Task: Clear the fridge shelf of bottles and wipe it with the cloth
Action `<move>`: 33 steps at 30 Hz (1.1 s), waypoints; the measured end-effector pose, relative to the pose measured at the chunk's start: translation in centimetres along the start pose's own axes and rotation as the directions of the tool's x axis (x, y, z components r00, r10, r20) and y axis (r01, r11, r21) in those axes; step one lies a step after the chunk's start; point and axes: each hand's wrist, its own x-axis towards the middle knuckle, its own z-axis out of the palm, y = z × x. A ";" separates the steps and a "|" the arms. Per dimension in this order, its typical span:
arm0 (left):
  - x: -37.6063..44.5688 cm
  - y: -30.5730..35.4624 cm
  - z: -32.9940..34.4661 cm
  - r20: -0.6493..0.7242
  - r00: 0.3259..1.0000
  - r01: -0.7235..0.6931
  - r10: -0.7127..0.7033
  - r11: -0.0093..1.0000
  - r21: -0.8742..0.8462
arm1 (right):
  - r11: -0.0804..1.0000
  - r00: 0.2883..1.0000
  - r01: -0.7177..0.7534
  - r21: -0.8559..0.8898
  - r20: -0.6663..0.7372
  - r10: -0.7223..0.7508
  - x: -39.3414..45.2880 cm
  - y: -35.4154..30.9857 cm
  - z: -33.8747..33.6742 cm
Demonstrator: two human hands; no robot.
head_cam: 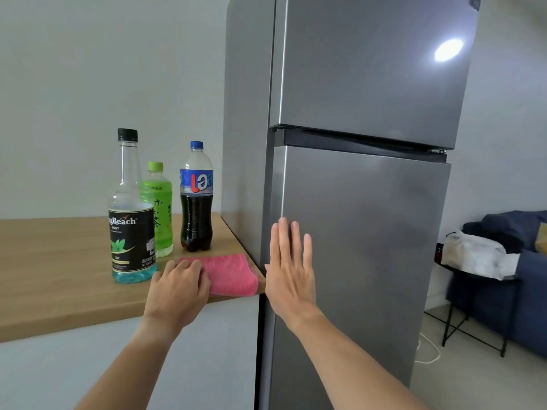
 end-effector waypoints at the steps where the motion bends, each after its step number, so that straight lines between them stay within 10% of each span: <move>1: 0.2 -0.2 0.1 -0.001 1.000 -0.008 0.008 1.000 -0.009 | 0.999 1.000 0.006 0.037 -0.010 -0.006 0.0 0.4 0.4; 11: -0.1 0.3 1.3 -0.141 0.989 -0.034 0.045 0.996 0.082 | 0.941 0.990 0.083 0.329 -0.139 -0.038 0.1 2.2 3.2; 33: -0.5 -0.1 1.1 -0.158 0.976 -0.141 0.152 0.987 0.078 | 0.968 0.997 0.051 0.246 -0.064 -0.037 0.7 1.5 4.0</move>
